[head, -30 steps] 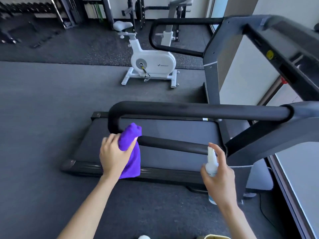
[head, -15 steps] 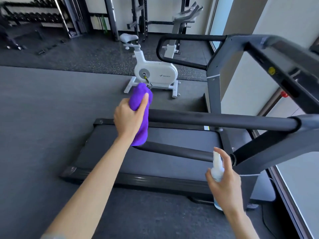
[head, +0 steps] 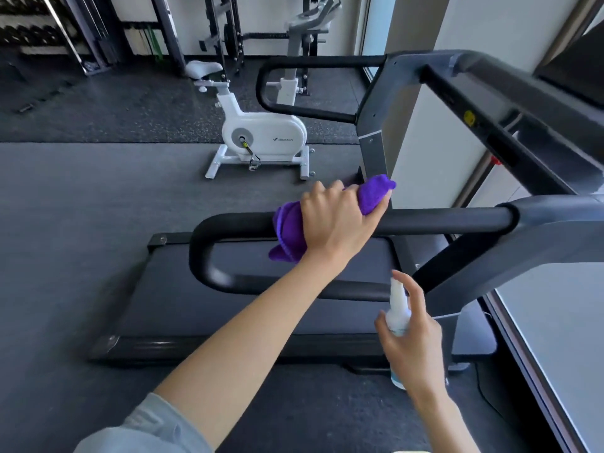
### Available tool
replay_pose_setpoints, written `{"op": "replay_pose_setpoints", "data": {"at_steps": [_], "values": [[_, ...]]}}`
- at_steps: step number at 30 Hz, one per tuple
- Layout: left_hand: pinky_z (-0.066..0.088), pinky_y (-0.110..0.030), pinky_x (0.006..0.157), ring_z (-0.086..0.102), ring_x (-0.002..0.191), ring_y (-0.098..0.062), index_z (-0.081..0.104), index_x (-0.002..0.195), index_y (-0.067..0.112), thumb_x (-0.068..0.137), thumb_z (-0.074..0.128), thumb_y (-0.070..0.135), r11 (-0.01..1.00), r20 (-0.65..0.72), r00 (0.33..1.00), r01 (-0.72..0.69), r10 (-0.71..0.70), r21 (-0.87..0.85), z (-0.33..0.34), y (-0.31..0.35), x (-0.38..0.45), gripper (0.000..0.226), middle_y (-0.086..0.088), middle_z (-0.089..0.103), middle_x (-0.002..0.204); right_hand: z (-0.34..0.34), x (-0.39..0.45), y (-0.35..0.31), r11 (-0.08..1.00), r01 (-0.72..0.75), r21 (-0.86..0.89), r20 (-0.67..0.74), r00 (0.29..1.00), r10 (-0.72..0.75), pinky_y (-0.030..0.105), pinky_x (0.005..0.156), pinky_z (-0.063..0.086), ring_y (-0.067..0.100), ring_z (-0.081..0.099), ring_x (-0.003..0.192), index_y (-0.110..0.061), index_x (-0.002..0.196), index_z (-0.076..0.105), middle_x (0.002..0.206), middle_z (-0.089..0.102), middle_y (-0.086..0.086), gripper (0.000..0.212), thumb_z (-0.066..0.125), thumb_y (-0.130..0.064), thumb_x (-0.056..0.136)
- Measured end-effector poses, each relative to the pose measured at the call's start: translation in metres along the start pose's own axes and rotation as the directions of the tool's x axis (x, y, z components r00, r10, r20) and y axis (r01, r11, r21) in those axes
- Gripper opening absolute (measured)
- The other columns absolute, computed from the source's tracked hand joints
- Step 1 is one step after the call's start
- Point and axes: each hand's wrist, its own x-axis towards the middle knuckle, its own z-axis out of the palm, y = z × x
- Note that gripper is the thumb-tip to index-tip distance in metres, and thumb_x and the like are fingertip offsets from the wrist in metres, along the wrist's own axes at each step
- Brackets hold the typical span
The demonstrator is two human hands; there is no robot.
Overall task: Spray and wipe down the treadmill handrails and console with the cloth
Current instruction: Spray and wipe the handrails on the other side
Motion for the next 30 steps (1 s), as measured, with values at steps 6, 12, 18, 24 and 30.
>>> {"op": "replay_pose_setpoints", "data": {"at_steps": [6, 12, 18, 24, 30], "values": [[0.028, -0.034, 0.061, 0.058, 0.074, -0.031, 0.070, 0.074, 0.019, 0.087, 0.040, 0.068, 0.998, 0.069, 0.996, -0.050, 0.051, -0.023, 0.015, 0.064, 0.007, 0.060, -0.006, 0.067, 0.074, -0.022, 0.006, 0.018, 1.000, -0.027, 0.010, -0.040, 0.999, 0.027, 0.024, 0.053, 0.043, 0.010, 0.055, 0.066, -0.048, 0.130, 0.040, 0.068, 0.058, -0.016, 0.071, 0.065, -0.003, 0.081], [0.028, -0.033, 0.060, 0.058, 0.074, -0.031, 0.070, 0.076, 0.018, 0.086, 0.041, 0.070, 0.995, 0.077, 0.993, -0.088, 0.092, -0.047, 0.025, 0.094, 0.010, 0.060, -0.006, 0.068, 0.077, -0.047, 0.011, 0.024, 0.999, -0.032, 0.001, -0.106, 0.994, 0.032, 0.034, 0.057, 0.047, 0.013, 0.054, 0.060, -0.046, 0.131, 0.039, 0.068, 0.056, -0.013, 0.068, 0.064, -0.006, 0.082], [0.030, -0.035, 0.063, 0.059, 0.079, -0.031, 0.069, 0.082, 0.019, 0.085, 0.040, 0.073, 0.990, 0.094, 0.987, -0.125, 0.131, -0.069, 0.031, 0.121, 0.011, 0.062, -0.006, 0.069, 0.084, -0.076, 0.017, 0.034, 1.000, -0.016, -0.025, -0.199, 0.980, 0.011, 0.011, 0.059, 0.040, 0.008, 0.054, 0.067, -0.045, 0.130, 0.041, 0.067, 0.055, -0.015, 0.065, 0.066, -0.007, 0.083], [0.030, -0.033, 0.062, 0.060, 0.082, -0.033, 0.067, 0.087, 0.018, 0.082, 0.044, 0.075, 0.971, 0.091, 0.971, -0.210, 0.221, -0.113, 0.032, 0.106, 0.013, 0.062, -0.007, 0.069, 0.088, -0.087, 0.020, 0.034, 0.999, 0.014, -0.030, -0.215, 0.976, -0.020, 0.005, 0.056, 0.039, 0.001, 0.055, 0.066, -0.045, 0.128, 0.043, 0.065, 0.054, -0.019, 0.067, 0.066, -0.003, 0.081], [0.036, -0.036, 0.069, 0.058, 0.087, -0.031, 0.065, 0.096, 0.020, 0.081, 0.051, 0.071, 0.972, 0.109, 0.969, -0.210, 0.221, -0.107, 0.017, 0.063, 0.004, 0.055, -0.005, 0.066, 0.091, -0.084, 0.026, 0.026, 0.998, 0.059, -0.037, -0.209, 0.976, -0.066, 0.006, 0.055, 0.038, 0.003, 0.053, 0.065, -0.044, 0.129, 0.041, 0.066, 0.054, -0.017, 0.069, 0.065, -0.001, 0.080]]}}
